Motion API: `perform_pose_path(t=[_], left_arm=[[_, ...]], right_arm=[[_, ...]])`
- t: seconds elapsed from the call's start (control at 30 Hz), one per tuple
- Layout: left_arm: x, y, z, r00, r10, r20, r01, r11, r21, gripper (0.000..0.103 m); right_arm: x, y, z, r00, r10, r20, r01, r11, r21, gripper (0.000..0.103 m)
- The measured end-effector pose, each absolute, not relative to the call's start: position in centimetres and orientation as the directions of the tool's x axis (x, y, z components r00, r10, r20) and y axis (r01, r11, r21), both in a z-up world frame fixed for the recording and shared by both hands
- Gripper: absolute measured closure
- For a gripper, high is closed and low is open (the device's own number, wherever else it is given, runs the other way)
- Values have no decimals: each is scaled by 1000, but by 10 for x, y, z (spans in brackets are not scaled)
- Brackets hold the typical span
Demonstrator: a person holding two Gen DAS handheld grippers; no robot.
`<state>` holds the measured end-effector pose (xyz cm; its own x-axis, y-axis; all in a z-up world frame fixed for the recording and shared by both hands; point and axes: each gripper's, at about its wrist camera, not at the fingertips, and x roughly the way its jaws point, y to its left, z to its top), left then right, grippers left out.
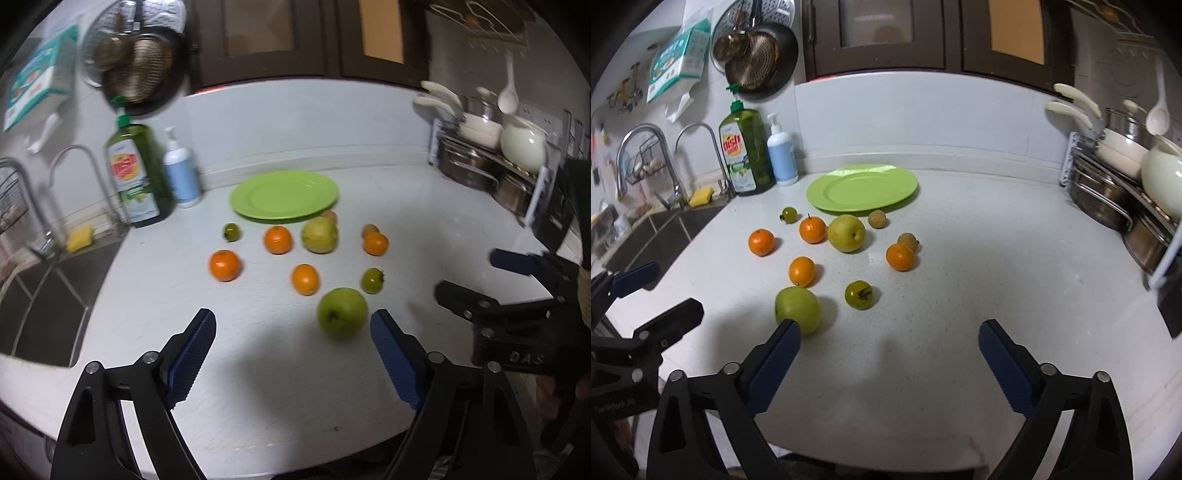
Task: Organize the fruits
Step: 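Move the left tool to the large green apple while the right tool approaches a small green fruit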
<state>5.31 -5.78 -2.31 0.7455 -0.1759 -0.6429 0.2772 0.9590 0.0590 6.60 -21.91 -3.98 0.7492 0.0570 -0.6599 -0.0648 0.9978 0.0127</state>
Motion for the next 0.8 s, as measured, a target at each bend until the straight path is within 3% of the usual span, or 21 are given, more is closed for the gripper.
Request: perform_pose_path(t=[0.43, 0.8], left_arm=[[95, -89, -58, 635, -274, -722, 413, 911, 17, 32], [118, -90, -81, 546, -352, -760, 451, 888, -88, 40]], right_arm=[[112, -227, -70, 655, 160, -739, -180, 982, 54, 31], [132, -218, -90, 607, 197, -770, -237, 969, 61, 38]])
